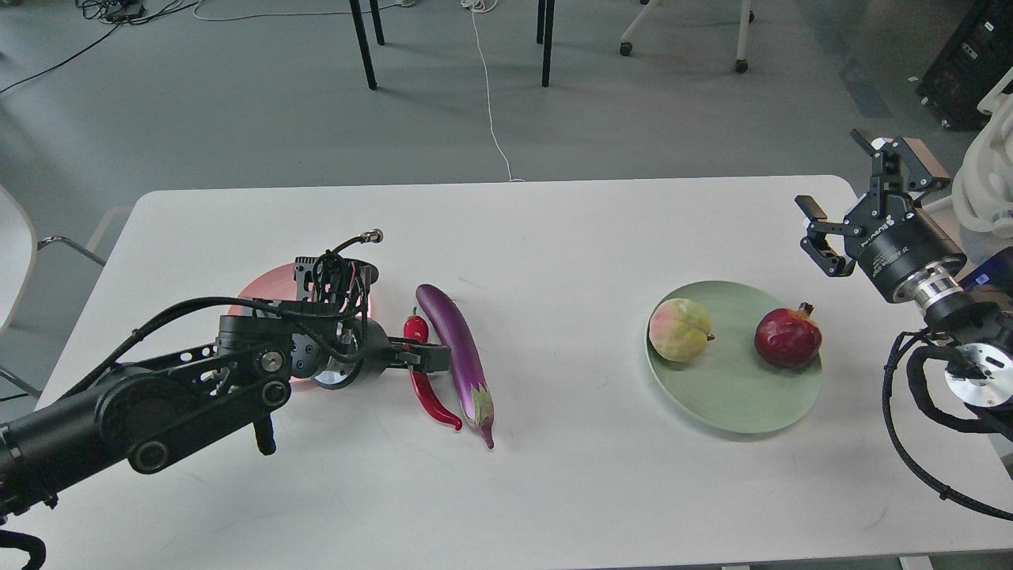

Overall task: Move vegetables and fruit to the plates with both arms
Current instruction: 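Grasp the red chili pepper with the left gripper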

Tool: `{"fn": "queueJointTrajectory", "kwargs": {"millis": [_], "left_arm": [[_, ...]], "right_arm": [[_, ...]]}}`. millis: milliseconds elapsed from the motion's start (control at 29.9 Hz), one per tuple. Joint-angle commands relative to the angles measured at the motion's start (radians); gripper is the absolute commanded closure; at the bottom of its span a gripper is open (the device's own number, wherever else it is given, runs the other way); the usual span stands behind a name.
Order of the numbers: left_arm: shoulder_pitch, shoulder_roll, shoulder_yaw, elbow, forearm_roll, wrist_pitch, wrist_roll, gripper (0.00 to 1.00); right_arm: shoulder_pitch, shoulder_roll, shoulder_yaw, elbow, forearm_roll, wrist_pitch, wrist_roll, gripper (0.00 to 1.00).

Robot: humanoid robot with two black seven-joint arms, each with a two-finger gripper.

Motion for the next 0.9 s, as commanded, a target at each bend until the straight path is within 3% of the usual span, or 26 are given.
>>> {"fn": "queueJointTrajectory", "kwargs": {"millis": [0, 335, 569, 703, 870], "left_arm": [[0.010, -0.003, 0.000, 0.000, -0.003, 0.000, -0.002, 0.04], [0.026, -0.012, 0.000, 0.006, -0.003, 0.000, -0.003, 0.09], [0.035, -0.009, -0.002, 0.009, -0.011, 0.000, -0.003, 0.40], [0.035, -0.001, -0.002, 0.009, -0.008, 0.000, 0.005, 0.75], [0.033, 0.005, -0.006, 0.009, -0.012, 0.000, 0.024, 0.79]], "right_arm": [[-0.001, 0.000, -0.001, 0.000, 0.000, 0.000, 0.000, 0.02], [-0.002, -0.001, -0.001, 0.000, -0.003, -0.001, 0.000, 0.02], [-0.004, -0.001, -0.002, 0.000, -0.003, -0.001, 0.000, 0.02], [-0.004, -0.001, -0.004, 0.000, -0.005, -0.001, 0.000, 0.02], [-0.004, -0.001, -0.004, 0.000, -0.005, -0.001, 0.000, 0.02]]}}
